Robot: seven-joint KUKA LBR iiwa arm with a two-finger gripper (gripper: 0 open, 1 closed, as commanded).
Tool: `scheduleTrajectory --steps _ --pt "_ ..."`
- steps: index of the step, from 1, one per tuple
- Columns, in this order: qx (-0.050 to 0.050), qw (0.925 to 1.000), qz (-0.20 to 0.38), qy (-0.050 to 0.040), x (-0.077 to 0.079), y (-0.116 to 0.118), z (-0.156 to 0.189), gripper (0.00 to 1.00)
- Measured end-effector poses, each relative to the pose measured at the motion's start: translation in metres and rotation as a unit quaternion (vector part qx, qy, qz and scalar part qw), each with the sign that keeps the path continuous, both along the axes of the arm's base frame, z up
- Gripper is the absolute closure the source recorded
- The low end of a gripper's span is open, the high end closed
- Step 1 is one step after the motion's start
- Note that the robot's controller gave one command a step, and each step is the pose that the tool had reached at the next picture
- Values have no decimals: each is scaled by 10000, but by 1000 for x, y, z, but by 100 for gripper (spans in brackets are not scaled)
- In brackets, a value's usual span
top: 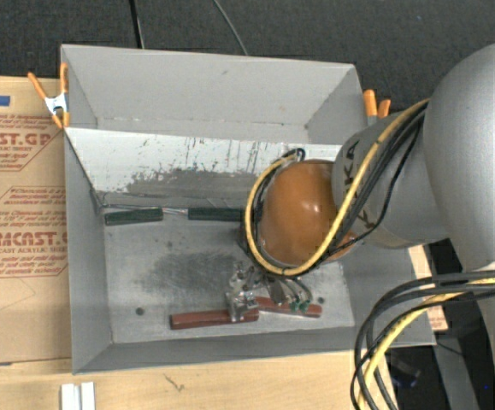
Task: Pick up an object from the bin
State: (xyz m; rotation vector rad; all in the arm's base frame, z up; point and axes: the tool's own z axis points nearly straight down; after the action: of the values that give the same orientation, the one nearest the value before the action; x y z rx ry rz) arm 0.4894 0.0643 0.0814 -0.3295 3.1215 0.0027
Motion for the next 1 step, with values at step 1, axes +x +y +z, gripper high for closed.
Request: scheduleTrajectory --steps 1 --pt "19 10000 -3 -85 3 1 -1 0"
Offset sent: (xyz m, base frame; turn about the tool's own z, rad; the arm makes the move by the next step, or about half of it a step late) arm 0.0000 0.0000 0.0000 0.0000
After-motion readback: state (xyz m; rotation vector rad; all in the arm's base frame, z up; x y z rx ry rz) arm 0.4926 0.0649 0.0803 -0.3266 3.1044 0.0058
